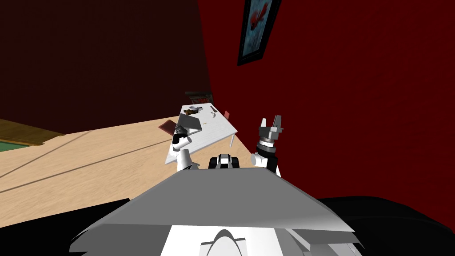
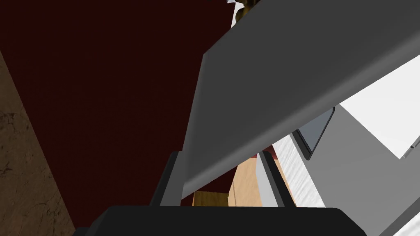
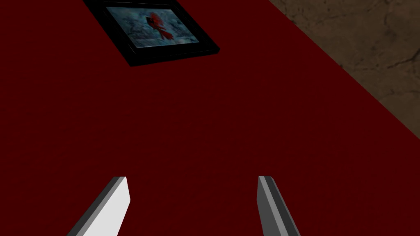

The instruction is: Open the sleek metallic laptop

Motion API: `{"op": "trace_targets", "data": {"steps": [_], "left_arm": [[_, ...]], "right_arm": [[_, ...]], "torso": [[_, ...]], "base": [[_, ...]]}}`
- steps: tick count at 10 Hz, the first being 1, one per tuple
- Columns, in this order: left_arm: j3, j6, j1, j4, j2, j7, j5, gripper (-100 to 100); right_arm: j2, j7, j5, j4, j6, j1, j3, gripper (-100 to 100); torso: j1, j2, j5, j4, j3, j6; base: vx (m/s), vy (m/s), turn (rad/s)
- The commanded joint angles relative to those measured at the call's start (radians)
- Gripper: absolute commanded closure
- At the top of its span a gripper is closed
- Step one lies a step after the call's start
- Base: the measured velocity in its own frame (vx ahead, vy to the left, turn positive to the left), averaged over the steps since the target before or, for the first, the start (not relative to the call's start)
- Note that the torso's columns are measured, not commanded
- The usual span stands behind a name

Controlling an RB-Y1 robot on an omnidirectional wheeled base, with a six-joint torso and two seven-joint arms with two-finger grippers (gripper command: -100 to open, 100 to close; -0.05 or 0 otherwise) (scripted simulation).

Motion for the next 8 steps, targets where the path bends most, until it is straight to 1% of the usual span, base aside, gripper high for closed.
{"op": "trace_targets", "data": {"steps": [1,4,5,6,8], "left_arm": [[-0.009,-0.042,0.004,0.048,0.000,0.044,0.049,100],[-0.023,-0.105,0.010,0.117,0.000,0.104,0.119,100],[-0.011,-0.051,-0.008,0.079,0.005,0.087,0.098,-100],[-0.011,-0.051,-0.008,0.079,0.005,0.087,0.098,-100],[-0.002,-0.011,-0.022,0.051,0.009,0.085,0.093,-100]], "right_arm": [[0.000,0.000,0.000,0.000,0.000,0.000,0.000,0],[0.000,0.000,0.000,0.000,0.000,0.000,0.000,0],[0.000,0.000,0.000,0.000,0.000,0.000,0.000,0],[0.000,0.000,0.000,0.000,0.000,0.000,0.000,0],[0.000,0.000,0.000,0.000,0.000,0.000,0.000,0]], "torso": [[-0.002,0.000,0.000,0.000,0.000,0.000],[0.004,-0.002,0.003,-0.002,-0.001,0.000],[0.003,-0.002,0.002,-0.002,-0.001,-0.001],[-0.001,-0.003,0.001,-0.002,-0.002,0.000],[-0.003,-0.002,-0.001,-0.001,-0.001,0.001]], "base": [[-0.025,0.057,0.026],[-0.032,0.089,0.011],[-0.026,0.023,-0.011],[-0.011,-0.012,-0.011],[-0.007,-0.024,-0.005]]}}
